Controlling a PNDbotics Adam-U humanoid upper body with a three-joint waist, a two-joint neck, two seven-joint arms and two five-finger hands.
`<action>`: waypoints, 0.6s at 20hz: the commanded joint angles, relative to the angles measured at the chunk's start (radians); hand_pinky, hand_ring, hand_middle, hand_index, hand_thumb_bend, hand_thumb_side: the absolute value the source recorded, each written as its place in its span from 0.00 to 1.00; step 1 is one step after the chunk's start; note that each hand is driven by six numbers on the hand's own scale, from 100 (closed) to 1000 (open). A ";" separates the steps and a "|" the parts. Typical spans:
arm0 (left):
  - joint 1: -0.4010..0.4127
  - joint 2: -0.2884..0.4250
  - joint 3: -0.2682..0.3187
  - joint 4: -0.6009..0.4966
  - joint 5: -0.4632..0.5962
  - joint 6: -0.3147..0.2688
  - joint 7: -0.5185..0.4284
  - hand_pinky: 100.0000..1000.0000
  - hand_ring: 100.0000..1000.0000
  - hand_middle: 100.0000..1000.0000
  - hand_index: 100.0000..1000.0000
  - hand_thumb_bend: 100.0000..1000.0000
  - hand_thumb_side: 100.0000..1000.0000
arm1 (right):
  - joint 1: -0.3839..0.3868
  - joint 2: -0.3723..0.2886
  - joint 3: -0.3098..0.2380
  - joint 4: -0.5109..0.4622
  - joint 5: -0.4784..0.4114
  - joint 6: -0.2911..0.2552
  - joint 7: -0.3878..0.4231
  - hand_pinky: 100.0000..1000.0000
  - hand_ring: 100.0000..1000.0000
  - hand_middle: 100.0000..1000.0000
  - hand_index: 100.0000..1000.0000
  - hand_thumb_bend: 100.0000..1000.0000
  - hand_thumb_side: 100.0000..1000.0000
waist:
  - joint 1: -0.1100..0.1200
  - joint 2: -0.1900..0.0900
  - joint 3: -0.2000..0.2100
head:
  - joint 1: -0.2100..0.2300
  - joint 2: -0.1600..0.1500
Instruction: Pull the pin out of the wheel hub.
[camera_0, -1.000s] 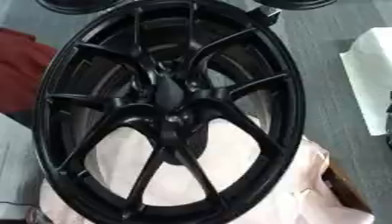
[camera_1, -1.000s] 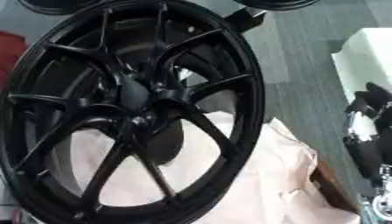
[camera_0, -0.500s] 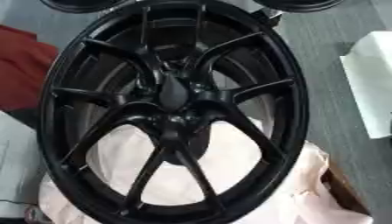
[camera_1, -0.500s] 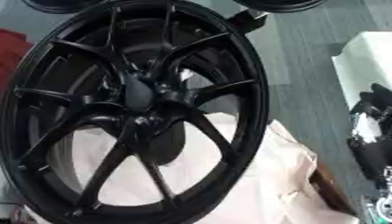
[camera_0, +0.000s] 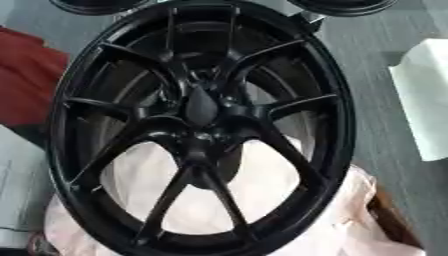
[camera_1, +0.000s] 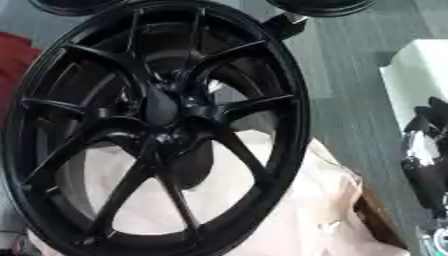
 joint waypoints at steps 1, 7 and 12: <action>-0.010 0.040 0.031 -0.007 -0.006 -0.005 -0.010 0.90 0.87 0.81 0.92 0.19 0.95 | 0.001 -0.013 -0.007 -0.012 -0.010 -0.002 0.002 0.75 0.78 0.66 0.83 0.00 0.54 | 0.001 -0.031 0.004 | 0.003 -0.012; -0.021 0.022 0.061 -0.044 0.056 0.045 0.078 0.82 0.78 0.68 0.84 0.00 0.77 | 0.004 -0.013 -0.008 -0.012 -0.012 -0.003 0.003 0.75 0.78 0.67 0.83 0.00 0.54 | 0.000 -0.034 0.003 | -0.001 -0.004; -0.023 -0.017 0.075 -0.205 0.311 -0.013 0.361 0.72 0.64 0.53 0.79 0.00 0.59 | 0.007 -0.015 -0.009 -0.012 -0.012 -0.012 0.000 0.75 0.78 0.67 0.82 0.00 0.53 | -0.007 -0.036 0.002 | -0.002 -0.008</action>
